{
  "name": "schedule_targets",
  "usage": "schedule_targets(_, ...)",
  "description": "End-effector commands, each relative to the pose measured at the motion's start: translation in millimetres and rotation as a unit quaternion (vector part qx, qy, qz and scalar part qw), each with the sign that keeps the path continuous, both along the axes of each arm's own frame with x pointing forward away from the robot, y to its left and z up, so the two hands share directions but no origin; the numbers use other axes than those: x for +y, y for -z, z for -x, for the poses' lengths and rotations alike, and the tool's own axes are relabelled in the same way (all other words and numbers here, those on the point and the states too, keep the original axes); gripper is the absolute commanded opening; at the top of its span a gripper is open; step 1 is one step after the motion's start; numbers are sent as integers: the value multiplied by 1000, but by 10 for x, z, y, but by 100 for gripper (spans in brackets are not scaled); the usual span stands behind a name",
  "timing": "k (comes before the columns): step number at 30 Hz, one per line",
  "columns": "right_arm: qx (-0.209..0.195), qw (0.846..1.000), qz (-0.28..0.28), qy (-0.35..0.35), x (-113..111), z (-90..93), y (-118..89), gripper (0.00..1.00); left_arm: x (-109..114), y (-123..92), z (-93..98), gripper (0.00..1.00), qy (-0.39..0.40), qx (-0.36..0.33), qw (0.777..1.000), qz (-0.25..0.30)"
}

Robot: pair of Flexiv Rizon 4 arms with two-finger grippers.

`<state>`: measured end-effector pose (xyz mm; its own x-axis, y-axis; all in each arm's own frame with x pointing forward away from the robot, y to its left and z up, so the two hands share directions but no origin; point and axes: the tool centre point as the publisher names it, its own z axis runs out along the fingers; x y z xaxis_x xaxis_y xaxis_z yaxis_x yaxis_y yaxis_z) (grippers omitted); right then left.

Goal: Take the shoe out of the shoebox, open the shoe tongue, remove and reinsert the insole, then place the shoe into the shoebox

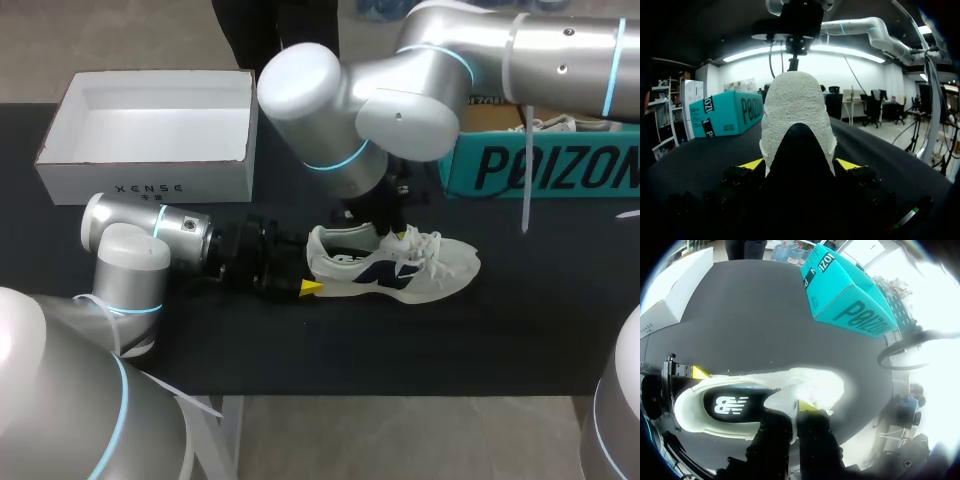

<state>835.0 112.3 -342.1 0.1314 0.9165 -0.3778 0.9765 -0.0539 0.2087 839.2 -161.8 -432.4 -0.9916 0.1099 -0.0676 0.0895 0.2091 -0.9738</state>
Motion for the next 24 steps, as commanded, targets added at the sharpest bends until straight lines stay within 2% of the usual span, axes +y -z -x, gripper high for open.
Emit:
schedule_targets(1,0,1000,-12,6,-151,6,-35,0,-24,27,2,0,0,0,1000,-1)
schedule_targets(14,12,997,-69,37,-494,-29,-85,0,-24,27,2,0,0,0,1000,-1)
schedule_targets(24,27,994,-94,47,-593,-118,-122,0,-24,27,2,0,0,0,1000,-1)
